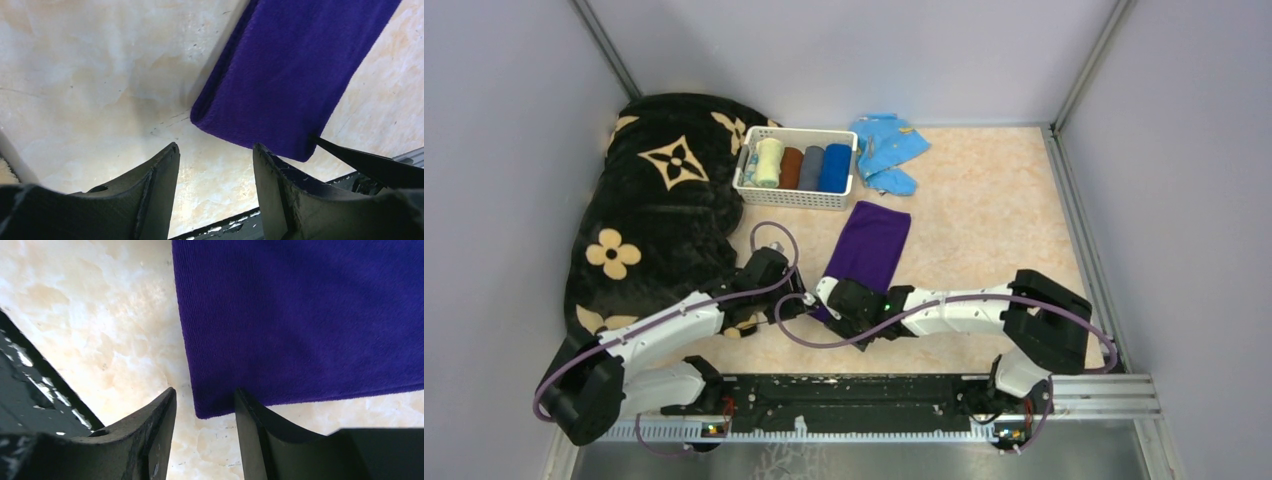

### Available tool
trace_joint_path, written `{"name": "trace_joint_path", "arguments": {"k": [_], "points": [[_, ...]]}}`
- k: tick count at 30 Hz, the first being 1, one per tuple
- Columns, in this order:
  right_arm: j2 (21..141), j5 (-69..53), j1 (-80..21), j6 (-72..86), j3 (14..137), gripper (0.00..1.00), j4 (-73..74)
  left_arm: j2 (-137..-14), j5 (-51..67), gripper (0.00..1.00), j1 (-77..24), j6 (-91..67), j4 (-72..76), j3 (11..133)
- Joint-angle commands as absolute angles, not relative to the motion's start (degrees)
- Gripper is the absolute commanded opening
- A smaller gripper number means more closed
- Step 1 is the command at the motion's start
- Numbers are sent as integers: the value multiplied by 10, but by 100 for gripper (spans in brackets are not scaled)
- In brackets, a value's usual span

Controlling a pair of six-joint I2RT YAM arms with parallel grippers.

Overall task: Roll the towels
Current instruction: Roll the towel at the center of the board.

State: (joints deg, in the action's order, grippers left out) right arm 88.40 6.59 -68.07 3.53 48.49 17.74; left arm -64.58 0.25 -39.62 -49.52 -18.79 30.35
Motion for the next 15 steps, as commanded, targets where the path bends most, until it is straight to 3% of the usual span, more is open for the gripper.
{"name": "trace_joint_path", "arguments": {"k": [1,8,13,15], "points": [[899,112,-701,32,505,46,202,-639,8,62,-393,-542,-183,288],[942,140,-711,51,499,35,214,-656,33,63,-393,-586,-158,276],[954,117,-711,70,494,4,198,-663,39,63,-393,-623,-154,276],[919,98,-710,78,486,0,181,-665,44,63,-393,-643,-152,275]]}}
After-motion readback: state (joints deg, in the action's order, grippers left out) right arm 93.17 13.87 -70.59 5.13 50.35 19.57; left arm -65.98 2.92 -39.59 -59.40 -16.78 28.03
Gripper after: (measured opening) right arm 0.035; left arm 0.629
